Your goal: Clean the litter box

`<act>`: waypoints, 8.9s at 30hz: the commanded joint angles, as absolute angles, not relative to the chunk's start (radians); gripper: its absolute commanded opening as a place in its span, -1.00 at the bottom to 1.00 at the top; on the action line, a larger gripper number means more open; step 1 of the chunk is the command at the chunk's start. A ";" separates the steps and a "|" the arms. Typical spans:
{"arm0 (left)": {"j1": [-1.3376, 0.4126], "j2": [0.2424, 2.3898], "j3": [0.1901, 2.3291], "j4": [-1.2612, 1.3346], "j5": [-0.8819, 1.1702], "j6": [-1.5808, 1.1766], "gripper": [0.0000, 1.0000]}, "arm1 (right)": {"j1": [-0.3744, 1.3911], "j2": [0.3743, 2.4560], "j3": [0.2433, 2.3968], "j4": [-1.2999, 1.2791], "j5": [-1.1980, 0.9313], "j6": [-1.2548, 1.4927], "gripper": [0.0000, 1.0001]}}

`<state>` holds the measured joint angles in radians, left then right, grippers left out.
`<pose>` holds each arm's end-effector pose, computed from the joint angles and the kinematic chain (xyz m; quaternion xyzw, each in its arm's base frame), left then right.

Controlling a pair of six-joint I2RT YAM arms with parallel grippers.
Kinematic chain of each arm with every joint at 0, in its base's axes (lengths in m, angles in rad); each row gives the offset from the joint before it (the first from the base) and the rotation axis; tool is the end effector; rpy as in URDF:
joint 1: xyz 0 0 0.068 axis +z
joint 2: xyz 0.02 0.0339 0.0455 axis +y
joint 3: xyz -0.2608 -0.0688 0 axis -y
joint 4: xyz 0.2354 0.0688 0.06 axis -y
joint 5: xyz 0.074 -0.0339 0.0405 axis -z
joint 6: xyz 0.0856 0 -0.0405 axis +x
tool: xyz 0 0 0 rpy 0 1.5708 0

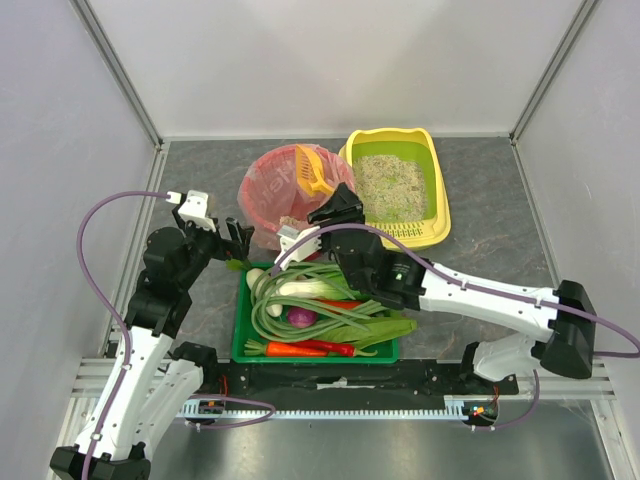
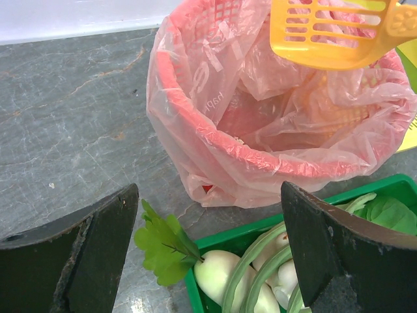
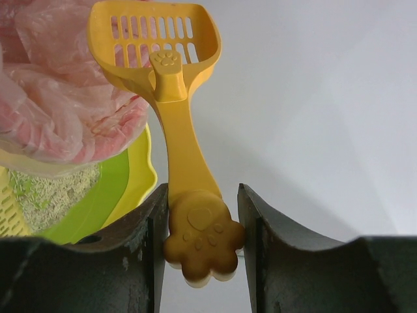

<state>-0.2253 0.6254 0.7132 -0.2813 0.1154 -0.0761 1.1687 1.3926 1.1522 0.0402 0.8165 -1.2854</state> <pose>0.1868 -0.0529 0.3160 0.0940 0.7659 -0.1393 0.6206 0.1931 0.2946 0.3460 -0.5843 0.4761 -0.3407 0.5620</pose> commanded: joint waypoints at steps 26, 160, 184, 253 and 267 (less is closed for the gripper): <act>-0.229 0.614 0.709 -0.238 0.115 -0.054 0.92 | 0.934 1.177 1.151 0.138 0.807 -0.583 -1.00; -0.233 0.638 0.701 -0.239 0.086 -0.029 0.92 | 0.504 1.304 0.723 0.252 0.445 0.110 -1.00; -0.233 0.637 0.701 -0.236 0.081 -0.028 0.92 | 0.525 1.327 0.698 0.337 0.572 0.040 -1.00; -0.235 0.411 0.586 -0.089 -0.005 0.009 0.91 | 0.460 1.109 0.782 0.069 0.427 -0.086 -1.00; -0.233 0.433 0.591 -0.094 0.023 0.009 0.92 | 0.577 0.982 0.851 0.100 0.308 -0.403 -1.00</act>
<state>-0.2317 0.4213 0.5671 -0.1246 -0.0078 0.0162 0.5282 0.9741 0.7513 0.0879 0.3843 -0.2737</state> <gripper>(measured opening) 0.955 0.502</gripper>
